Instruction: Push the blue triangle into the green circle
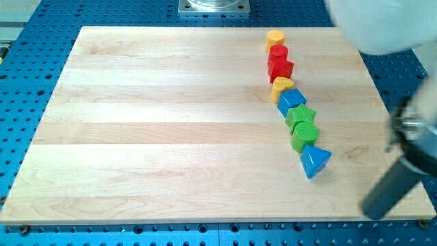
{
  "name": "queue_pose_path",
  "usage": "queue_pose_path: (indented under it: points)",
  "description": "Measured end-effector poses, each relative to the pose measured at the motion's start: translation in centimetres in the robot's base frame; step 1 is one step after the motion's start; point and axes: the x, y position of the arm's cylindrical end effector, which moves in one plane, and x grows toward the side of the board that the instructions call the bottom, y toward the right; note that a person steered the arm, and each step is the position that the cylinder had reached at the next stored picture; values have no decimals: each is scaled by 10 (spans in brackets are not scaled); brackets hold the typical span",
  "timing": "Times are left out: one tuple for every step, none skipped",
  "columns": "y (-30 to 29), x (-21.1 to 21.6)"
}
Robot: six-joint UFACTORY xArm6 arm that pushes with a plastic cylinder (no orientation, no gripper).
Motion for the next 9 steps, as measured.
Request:
queue_pose_path:
  points:
    - [14, 0]
    - [14, 0]
    - [14, -2]
    - [14, -13]
    - [14, -25]
    - [-13, -42]
    - [-102, -46]
    - [-156, -46]
    - [-175, -35]
